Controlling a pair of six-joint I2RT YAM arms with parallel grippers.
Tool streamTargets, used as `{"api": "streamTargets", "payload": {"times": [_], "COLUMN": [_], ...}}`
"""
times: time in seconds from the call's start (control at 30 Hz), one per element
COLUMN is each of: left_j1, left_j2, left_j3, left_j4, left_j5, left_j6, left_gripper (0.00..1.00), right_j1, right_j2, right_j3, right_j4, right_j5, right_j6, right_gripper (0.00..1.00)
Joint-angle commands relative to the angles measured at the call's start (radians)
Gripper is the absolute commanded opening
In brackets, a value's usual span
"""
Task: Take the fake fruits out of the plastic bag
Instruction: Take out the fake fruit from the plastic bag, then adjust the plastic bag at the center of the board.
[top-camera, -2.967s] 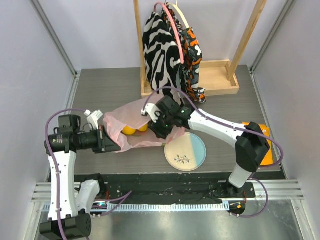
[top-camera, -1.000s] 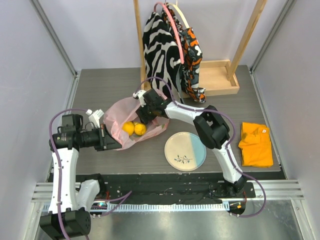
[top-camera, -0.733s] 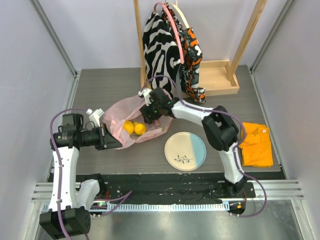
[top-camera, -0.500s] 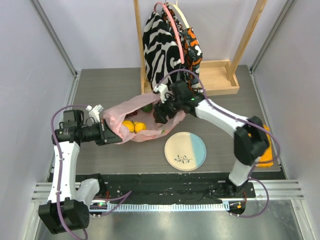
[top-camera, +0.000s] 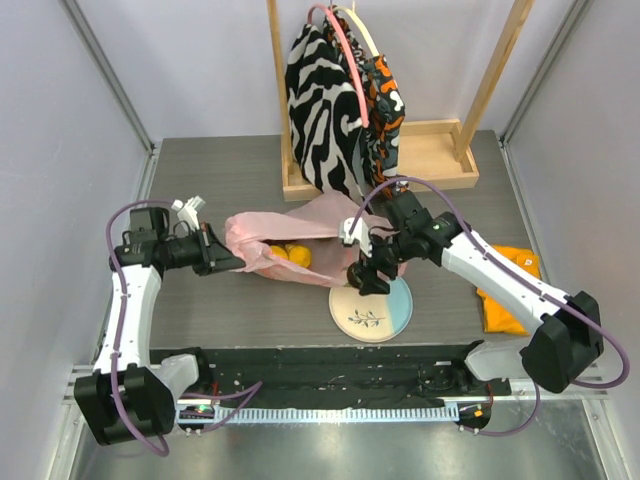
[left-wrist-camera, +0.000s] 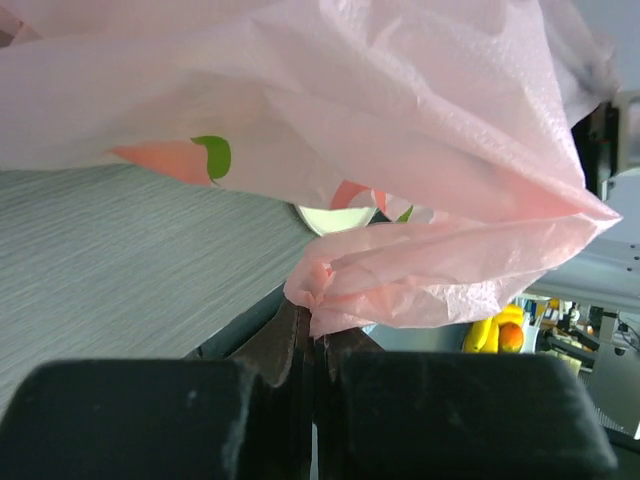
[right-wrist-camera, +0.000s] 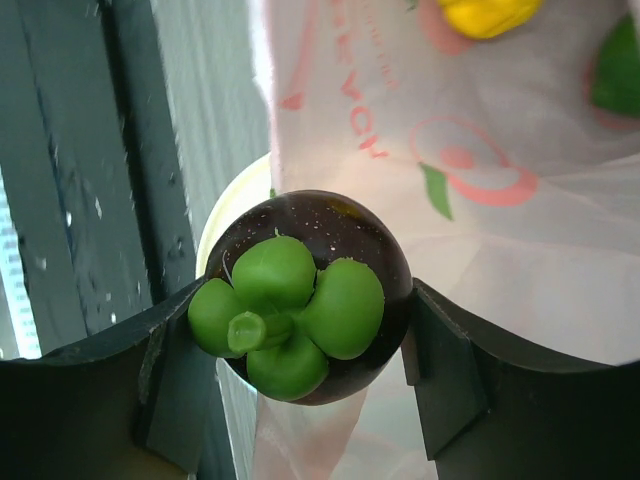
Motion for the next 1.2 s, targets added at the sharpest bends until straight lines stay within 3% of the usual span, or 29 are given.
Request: {"api": "streamTargets", "payload": {"times": [0.0,0.17,0.33,0.4,0.5,0.7,0.83,1.0,1.17], "left_j1": [0.002,0.002,0.011,0.021,0.030,0.034,0.034,0.034,0.036], "left_j2": [0.018,0.022,0.070,0.126,0.192,0.271,0.312,0.306,0.236], "left_j3": [0.026,0.009,0.043,0.109,0.199,0.287,0.348,0.365,0.325], "left_j4": [0.082,0.098,0.203,0.243,0.271,0.369,0.426,0.437,0.414], "left_j5": [0.045,0.025,-0.012,-0.010,-0.015,-0.003,0.022,0.059,0.034], "left_j6": [-0.050,-0.089,-0.194,-0.222,-0.255,-0.340,-0.376,-0.364,-0.342], "left_gripper": [0.00,0.00,0.00,0.00,0.00,0.00,0.00,0.00,0.00], "right_j1": [-0.001,0.036,0.057,0.071,0.085,0.081,0.077,0.134,0.174], "right_j2": [-0.004,0.116,0.332,0.389,0.434,0.334,0.404,0.522,0.569], "right_j3": [-0.014,0.124,0.377,0.515,0.646,0.628,0.620,0.537,0.465], "right_j4": [-0.081,0.025,0.074,0.089,0.088,-0.012,-0.026,0.208,0.244], "right_j5": [-0.088,-0.176,-0.363,-0.419,-0.481,-0.437,-0.533,-0.581,-0.619], "right_j6": [-0.208,-0.164,0.055,0.193,0.259,0.138,0.164,0.325,0.390], "right_gripper": [0.49,0.49,0.49,0.49,0.48,0.53,0.46,0.44,0.43]}}
